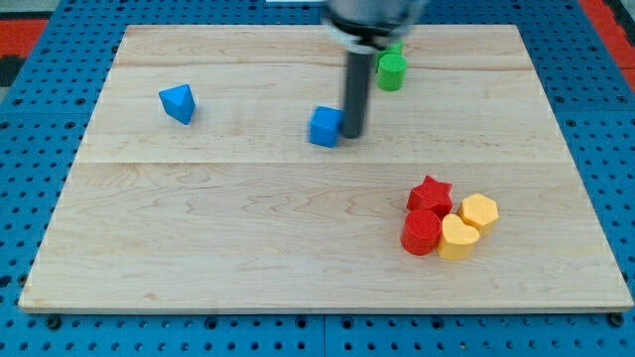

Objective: Push blue cube blue triangle towards top

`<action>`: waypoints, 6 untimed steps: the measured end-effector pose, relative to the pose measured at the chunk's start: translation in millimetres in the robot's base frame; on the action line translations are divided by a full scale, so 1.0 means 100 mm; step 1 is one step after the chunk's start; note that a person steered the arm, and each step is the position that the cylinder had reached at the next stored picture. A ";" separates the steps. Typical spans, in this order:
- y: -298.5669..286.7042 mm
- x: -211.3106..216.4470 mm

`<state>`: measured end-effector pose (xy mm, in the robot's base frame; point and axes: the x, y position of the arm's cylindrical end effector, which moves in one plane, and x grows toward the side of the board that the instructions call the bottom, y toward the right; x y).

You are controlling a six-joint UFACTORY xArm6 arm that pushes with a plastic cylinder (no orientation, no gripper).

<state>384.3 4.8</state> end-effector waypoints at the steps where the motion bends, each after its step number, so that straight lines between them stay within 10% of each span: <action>1: -0.48 0.10; 6: -1.25 -0.66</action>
<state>318.0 -120.1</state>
